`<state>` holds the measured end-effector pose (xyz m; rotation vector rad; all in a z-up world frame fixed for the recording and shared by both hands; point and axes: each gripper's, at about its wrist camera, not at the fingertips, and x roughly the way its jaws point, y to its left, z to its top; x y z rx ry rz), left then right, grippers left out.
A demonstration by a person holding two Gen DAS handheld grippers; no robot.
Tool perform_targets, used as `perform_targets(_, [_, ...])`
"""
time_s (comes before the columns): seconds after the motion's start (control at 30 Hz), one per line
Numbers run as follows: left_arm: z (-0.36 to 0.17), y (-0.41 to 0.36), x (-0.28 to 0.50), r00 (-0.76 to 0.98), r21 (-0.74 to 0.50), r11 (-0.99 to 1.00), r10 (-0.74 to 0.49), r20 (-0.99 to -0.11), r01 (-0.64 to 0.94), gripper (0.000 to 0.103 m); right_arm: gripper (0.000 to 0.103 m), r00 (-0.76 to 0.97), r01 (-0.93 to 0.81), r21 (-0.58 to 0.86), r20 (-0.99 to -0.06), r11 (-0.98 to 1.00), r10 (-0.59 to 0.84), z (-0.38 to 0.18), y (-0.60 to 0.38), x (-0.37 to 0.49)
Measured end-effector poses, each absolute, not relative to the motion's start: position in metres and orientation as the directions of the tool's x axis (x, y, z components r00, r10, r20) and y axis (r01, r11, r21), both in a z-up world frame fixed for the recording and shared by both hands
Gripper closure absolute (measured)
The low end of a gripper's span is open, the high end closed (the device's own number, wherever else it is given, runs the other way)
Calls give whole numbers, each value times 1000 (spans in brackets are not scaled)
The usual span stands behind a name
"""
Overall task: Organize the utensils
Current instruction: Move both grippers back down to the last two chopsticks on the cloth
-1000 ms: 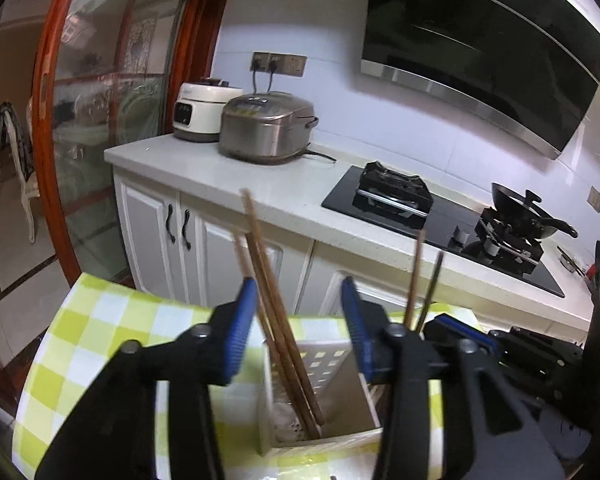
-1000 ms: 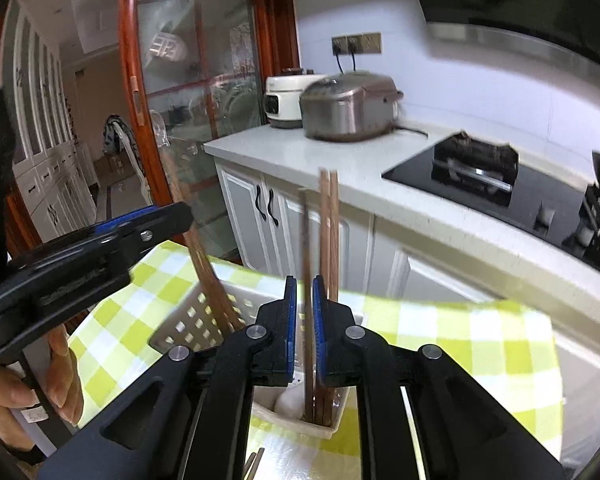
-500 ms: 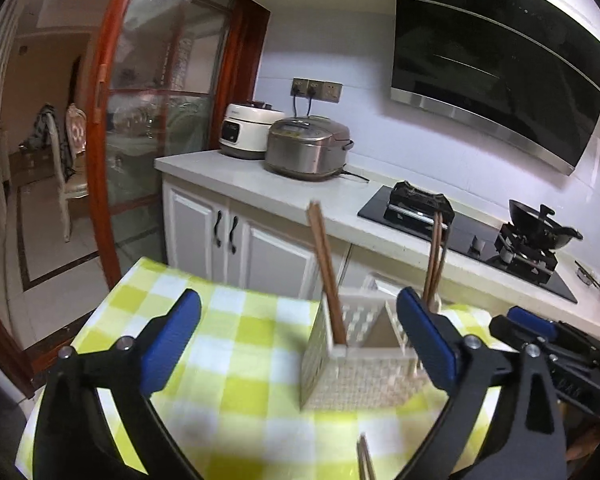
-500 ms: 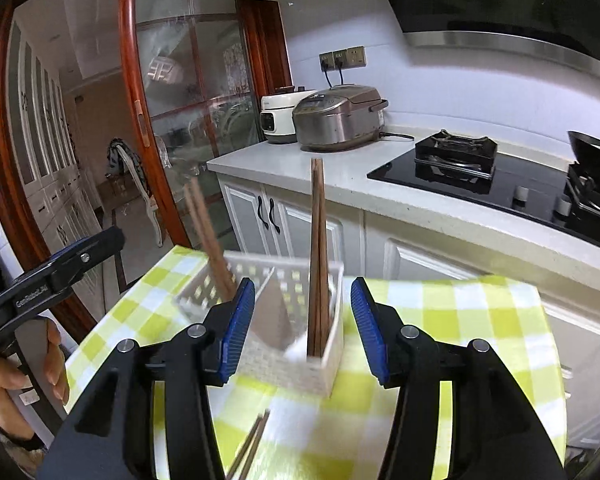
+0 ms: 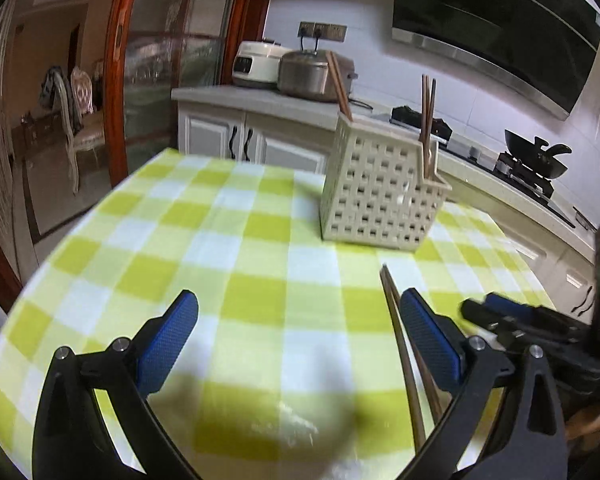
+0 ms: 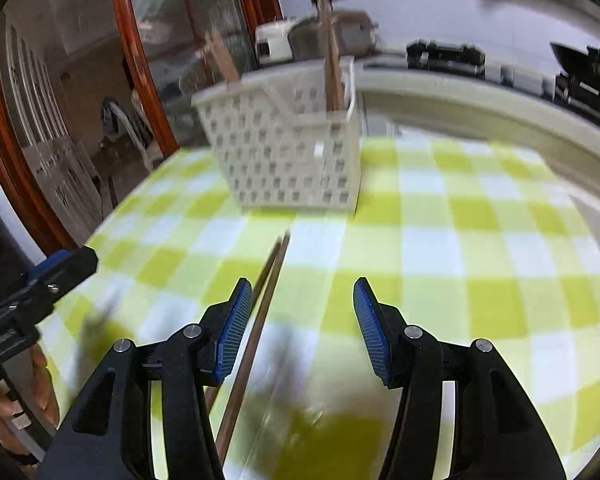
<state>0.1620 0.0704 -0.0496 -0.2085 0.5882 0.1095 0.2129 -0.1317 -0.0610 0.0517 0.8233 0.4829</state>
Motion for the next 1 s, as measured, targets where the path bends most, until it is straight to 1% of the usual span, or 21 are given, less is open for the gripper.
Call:
perform_targets(0.07, [-56,70,159,823,-169,972,40,-567,-164,5,52,564,-408,202,-711,890,420,-68,-122,211])
perform_targets(0.13, [-61,68,158,821,-152,974,55,-568,-170,5,58,552,-419,189,-723,888,415,-72,-113,211])
perform_targets(0.2, [-63,67,159,822,-145,975,60,-566,-171,5,67,540,-417,178,-740,891,401,-77,-107,214])
perform_targets(0.37, [-68,66,161,819,-131,978,58,-570,-160,5,75,522,-417,170,-759,893,388,-85,-98,223])
perform_targets(0.57, [-73,73,161,814,-150,975,46,-578,-162,5,79,515,-431,133,-776,892,365,-85,-82,230])
perform_targets(0.7, [-74,76,158,815,-155,974,46,-577,-164,5,84,520,-424,89,-791,901,323,-87,-75,236])
perform_targets(1.0, [-78,74,159,801,-149,976,40,-597,-160,5,85,526,-418,48,-802,907,284,-91,-64,250])
